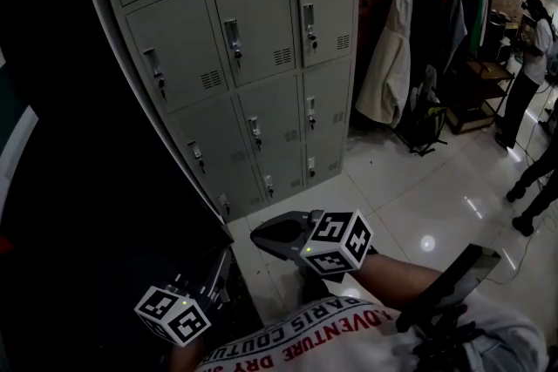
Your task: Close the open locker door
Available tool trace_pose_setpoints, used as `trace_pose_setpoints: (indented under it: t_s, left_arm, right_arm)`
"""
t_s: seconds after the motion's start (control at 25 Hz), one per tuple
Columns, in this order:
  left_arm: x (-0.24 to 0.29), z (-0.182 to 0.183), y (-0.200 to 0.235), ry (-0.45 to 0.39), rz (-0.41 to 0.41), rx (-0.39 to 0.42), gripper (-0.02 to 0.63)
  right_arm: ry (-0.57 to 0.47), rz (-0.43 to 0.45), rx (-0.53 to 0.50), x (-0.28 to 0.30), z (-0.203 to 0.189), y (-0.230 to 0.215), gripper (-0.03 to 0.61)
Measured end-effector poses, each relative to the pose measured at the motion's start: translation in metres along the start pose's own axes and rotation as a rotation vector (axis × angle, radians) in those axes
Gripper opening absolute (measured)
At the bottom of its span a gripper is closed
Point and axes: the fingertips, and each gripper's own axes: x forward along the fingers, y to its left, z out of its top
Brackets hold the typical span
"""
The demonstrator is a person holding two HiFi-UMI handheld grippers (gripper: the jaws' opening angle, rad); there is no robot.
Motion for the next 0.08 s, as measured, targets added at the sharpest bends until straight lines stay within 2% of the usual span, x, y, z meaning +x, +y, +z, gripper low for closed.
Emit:
trace_pose_setpoints:
  t_s: [0.08]
  left_arm:
    - [0.0030, -0.0008, -0.0004, 0.004, 0.001, -0.002, 0.005]
  right_arm:
    - [-0.002, 0.004, 0.004, -0.0012, 0.0000, -0.0016, -0.006]
